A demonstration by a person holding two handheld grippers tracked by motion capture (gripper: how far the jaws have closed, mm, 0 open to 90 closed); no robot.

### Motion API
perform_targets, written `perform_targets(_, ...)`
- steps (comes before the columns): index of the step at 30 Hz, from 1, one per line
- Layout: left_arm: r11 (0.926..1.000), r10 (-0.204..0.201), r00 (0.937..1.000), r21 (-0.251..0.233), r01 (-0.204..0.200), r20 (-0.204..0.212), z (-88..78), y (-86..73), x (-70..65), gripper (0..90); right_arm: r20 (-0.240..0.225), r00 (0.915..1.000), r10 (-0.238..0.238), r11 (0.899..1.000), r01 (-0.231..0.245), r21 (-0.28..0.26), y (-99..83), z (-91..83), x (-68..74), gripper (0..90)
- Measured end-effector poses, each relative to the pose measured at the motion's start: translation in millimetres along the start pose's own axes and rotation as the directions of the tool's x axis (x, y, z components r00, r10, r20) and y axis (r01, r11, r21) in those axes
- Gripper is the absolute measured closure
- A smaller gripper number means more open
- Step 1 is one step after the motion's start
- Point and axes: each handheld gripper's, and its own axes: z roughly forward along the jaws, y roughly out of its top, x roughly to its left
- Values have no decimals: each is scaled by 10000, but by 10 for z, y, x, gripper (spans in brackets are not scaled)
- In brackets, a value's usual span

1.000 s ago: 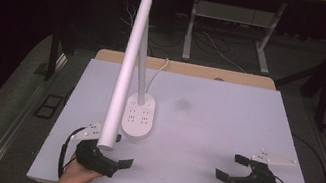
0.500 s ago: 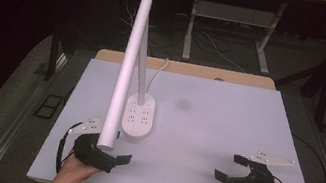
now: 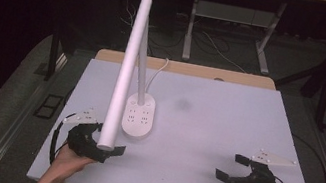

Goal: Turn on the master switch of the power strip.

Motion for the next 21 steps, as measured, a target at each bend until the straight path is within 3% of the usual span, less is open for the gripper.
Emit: perform_targets(21, 9962, 269, 9990, 840, -238, -354, -44, 220, 186, 5, 152, 9999, -36, 10000, 37, -42, 1, -18, -8, 2)
